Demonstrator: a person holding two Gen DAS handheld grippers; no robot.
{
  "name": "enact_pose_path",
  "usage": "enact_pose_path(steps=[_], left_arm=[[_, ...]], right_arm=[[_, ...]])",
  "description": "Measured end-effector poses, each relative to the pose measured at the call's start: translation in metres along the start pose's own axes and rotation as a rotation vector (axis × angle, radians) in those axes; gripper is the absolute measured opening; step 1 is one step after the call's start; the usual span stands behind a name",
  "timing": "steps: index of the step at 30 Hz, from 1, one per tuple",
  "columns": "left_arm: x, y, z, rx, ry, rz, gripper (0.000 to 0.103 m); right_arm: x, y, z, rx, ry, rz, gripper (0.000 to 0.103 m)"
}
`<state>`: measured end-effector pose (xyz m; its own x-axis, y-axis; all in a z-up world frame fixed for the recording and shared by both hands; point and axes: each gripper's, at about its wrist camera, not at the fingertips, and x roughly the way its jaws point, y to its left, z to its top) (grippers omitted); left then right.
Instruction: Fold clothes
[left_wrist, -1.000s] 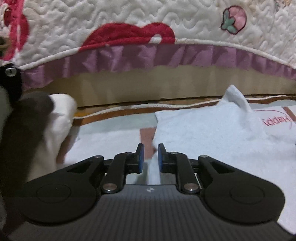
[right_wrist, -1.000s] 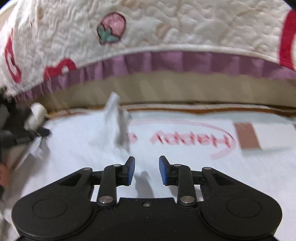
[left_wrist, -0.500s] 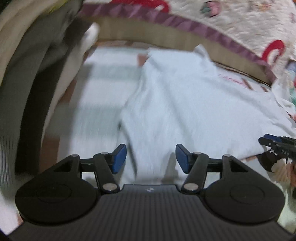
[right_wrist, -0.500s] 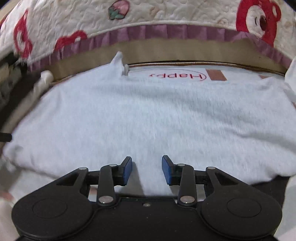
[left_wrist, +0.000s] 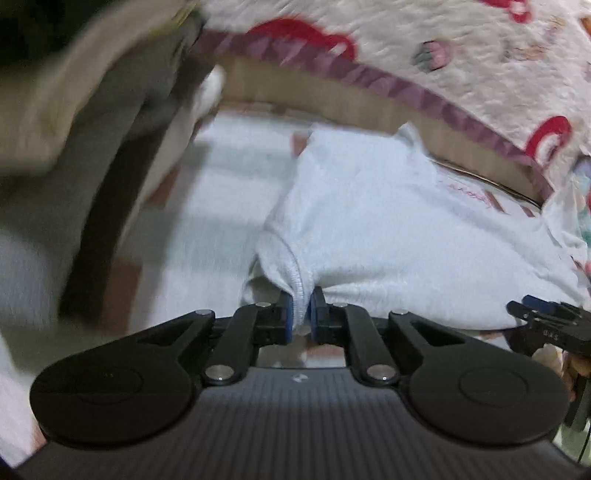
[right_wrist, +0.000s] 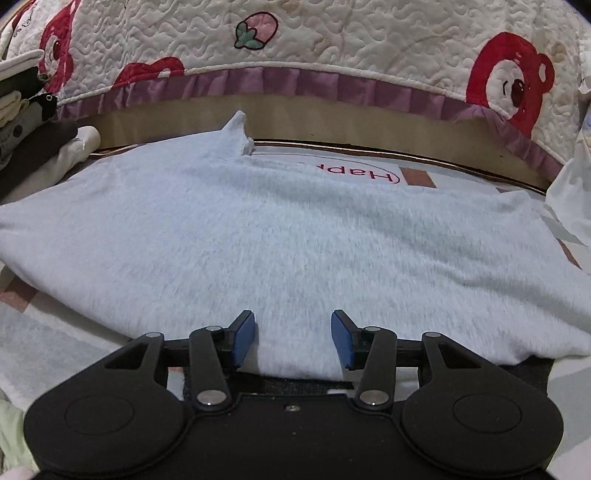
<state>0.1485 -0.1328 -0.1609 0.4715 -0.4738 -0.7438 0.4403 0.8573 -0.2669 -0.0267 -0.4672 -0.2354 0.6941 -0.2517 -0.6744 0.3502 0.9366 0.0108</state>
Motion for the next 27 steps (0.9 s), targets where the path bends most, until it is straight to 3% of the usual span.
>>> enact_pose_path(steps=[2,7,9,12,13,16,18,23,27], left_arm=[[0.012,0.0,-0.009,0.022,0.039,0.025,0.009],[0.01,-0.01,-0.004,0.086,0.015,0.057,0.013],[0.006,-0.008,-0.004,0.08,0.022,0.08,0.022],[-0.011,-0.001,-0.003,0.037,0.006,0.085,0.023],[-0.016,-0.002,-0.004,0.04,0.001,0.105,0.022],[-0.027,-0.016,-0.009,0.158,-0.017,0.269,0.021],[-0.033,-0.026,-0.007,0.198,-0.027,0.291,0.021],[-0.029,-0.081,0.01,0.298,-0.031,0.102,0.024],[-0.005,-0.141,0.015,0.473,-0.004,-0.043,0.041]], right_arm=[[0.001,-0.004,0.0,0.009,-0.002,0.014,0.053],[0.0,-0.004,-0.003,0.009,-0.018,0.015,0.053],[-0.001,-0.004,-0.004,0.012,-0.022,0.018,0.053],[-0.001,-0.004,-0.003,0.016,-0.023,0.017,0.053],[-0.001,-0.004,-0.003,0.017,-0.024,0.016,0.053],[-0.001,-0.004,-0.003,0.022,-0.025,0.018,0.053],[-0.001,-0.005,-0.003,0.025,-0.024,0.023,0.053],[-0.01,-0.028,0.005,0.107,0.021,0.073,0.052],[-0.041,-0.102,-0.01,0.361,-0.04,-0.033,0.053]])
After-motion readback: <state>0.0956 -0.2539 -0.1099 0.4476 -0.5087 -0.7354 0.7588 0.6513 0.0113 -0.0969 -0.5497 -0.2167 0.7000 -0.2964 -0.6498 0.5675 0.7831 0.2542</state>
